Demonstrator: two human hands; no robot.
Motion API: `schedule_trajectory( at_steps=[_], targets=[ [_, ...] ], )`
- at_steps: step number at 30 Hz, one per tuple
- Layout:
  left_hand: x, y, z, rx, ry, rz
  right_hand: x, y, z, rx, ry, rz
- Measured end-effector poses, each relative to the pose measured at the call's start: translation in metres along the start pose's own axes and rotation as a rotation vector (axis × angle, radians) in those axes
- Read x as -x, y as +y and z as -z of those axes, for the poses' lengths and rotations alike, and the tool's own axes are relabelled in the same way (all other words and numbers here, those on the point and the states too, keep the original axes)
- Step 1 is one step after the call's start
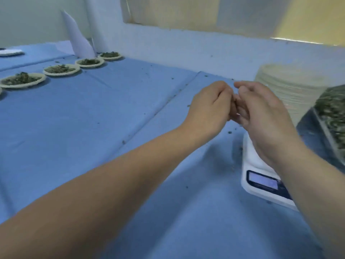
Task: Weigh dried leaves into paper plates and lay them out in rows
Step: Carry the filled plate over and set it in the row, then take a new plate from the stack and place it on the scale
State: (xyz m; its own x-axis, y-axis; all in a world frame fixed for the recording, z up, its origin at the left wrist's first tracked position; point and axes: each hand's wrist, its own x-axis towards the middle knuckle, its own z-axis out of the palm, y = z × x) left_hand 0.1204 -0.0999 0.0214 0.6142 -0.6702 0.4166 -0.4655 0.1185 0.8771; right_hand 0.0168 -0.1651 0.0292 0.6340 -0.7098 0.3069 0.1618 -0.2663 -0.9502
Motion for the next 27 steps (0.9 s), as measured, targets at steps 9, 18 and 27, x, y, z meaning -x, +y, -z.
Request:
schedule_trajectory(
  at_steps=[9, 18, 27],
  targets=[
    [-0.051, 0.043, -0.154, -0.658, 0.027, -0.576, 0.046, 0.042, 0.197, 0.635, 0.43, 0.011],
    [-0.091, 0.049, -0.172, -1.074, -0.142, -0.603, 0.046, 0.068, 0.198, 1.578, 0.235, -0.131],
    [-0.101, 0.056, -0.162, -1.199, -0.304, -0.772, 0.044, 0.076, 0.203, 1.606, 0.254, -0.063]
  ],
)
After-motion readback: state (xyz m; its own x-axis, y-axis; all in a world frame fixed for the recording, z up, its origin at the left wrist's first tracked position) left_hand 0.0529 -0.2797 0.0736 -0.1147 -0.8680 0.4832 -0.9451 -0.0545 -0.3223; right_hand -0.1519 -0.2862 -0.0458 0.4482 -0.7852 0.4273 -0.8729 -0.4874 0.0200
